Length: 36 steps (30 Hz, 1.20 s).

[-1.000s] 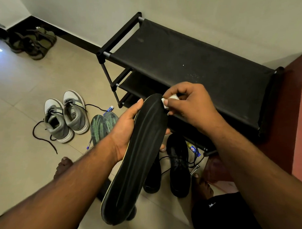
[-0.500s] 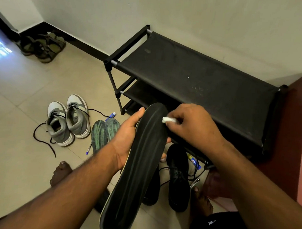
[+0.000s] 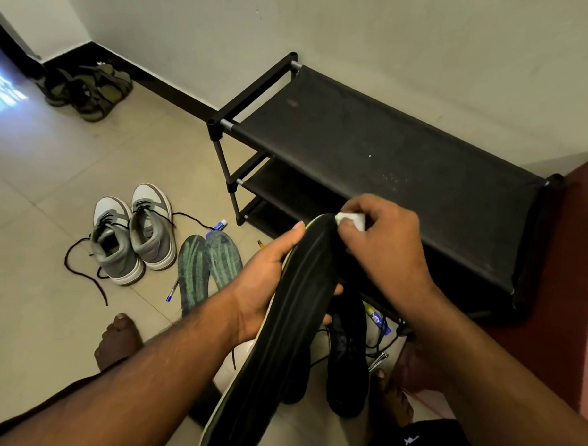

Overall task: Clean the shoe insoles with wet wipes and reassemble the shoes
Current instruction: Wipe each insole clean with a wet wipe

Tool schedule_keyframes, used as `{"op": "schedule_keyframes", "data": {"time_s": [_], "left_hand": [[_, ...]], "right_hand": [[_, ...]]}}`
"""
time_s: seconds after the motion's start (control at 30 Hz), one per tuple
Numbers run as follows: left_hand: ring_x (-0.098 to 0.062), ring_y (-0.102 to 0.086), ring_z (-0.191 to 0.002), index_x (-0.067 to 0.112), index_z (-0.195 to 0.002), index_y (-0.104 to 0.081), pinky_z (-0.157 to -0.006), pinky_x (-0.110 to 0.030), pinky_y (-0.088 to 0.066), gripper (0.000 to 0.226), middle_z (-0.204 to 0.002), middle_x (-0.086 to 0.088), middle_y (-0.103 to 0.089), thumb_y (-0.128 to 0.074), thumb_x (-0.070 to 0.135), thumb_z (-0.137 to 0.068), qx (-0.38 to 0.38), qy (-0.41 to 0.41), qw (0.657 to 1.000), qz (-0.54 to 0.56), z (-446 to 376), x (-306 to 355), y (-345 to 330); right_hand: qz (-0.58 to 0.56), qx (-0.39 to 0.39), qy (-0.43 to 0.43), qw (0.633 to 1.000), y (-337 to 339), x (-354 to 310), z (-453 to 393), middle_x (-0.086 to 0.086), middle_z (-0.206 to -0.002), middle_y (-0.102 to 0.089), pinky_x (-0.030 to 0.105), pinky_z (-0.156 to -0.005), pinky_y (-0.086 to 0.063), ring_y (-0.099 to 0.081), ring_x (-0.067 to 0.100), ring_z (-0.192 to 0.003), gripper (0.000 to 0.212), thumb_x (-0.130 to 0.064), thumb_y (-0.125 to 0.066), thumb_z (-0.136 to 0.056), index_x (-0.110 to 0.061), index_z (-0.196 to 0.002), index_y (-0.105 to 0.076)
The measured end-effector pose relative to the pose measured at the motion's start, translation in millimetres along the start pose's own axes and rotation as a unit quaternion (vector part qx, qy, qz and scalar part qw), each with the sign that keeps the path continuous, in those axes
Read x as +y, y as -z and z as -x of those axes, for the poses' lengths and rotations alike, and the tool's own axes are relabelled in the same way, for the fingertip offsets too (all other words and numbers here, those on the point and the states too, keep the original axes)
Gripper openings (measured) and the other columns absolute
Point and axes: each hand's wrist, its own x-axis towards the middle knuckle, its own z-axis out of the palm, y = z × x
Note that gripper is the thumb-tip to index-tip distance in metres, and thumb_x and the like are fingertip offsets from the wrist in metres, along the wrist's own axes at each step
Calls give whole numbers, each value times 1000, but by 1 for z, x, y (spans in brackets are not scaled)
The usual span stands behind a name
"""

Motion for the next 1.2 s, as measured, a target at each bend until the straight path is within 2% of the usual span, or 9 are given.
{"op": "schedule_keyframes", "data": {"time_s": [0.1,0.3,0.47,0.67,0.8,0.87,1.07,1.13,1.2], "left_hand": [[-33,-66,-102,7,-126,-64,-88,-51,-52,74,-113,-23,-68,-46,67,-86,-10,18,1000,-21,1,-5,-2],[-36,-64,-98,11,-124,-68,-84,-50,-50,75,-107,-24,-67,-41,72,-89,-5,20,1000,1,-3,-7,0],[-33,-68,-101,9,-126,-65,-80,-47,-56,78,-114,-23,-69,-40,72,-87,3,28,999,-28,-2,-10,-1],[-39,-65,-94,9,-115,-72,-81,-49,-52,70,-105,-26,-67,-44,69,-92,18,26,999,13,-3,-7,1],[-35,-65,-102,6,-120,-68,-83,-48,-54,75,-110,-25,-68,-40,69,-91,23,29,999,-11,-2,-8,0],[-35,-65,-101,6,-122,-67,-81,-47,-54,75,-110,-25,-67,-41,69,-91,23,31,999,-11,-1,-8,-2],[-29,-63,-71,8,-85,-78,-67,-38,-52,61,-80,-17,-66,-52,63,-87,10,20,1000,21,-1,-2,3],[-28,-61,-68,10,-82,-79,-61,-33,-48,60,-76,-15,-64,-51,62,-88,15,17,1000,0,-1,-3,3],[-27,-58,-72,10,-91,-78,-62,-34,-43,60,-81,-15,-58,-51,63,-88,10,23,1000,-1,0,-4,1]], "right_hand": [[-1,28,0,1000,3,2,-1,-10,-87,-66,16,-71,-47,-61,5,-84,11,-16,-64,-83,-21,-90,-71],[-47,-54,89,993,-7,-13,12,-9,-87,-66,7,-72,-43,-61,1,-84,10,-14,-68,-83,-17,-90,-74],[-34,1,49,998,3,1,1,-9,-88,-66,3,-71,-40,-61,3,-86,9,-13,-68,-84,-19,-88,-73],[-78,-103,111,985,-12,-17,19,-5,-90,-69,10,-76,-47,-63,4,-85,12,-11,-71,-81,-16,-91,-75],[-41,-30,49,997,-1,-2,3,-8,-90,-67,5,-73,-42,-60,2,-85,10,-12,-68,-84,-18,-90,-74],[-28,-27,62,997,-1,-1,6,-6,-91,-67,3,-72,-41,-60,3,-85,10,-11,-68,-84,-16,-91,-74],[-58,-114,208,970,-21,-22,31,0,-87,-69,20,-76,-50,-63,8,-82,15,-9,-68,-78,-11,-91,-75],[-63,-114,161,978,-18,-16,24,-3,-90,-69,18,-77,-50,-62,6,-84,12,-11,-69,-82,-13,-93,-75],[-54,-76,100,991,-13,-8,16,-6,-91,-67,10,-75,-46,-61,3,-85,11,-14,-69,-84,-16,-92,-75]]}}
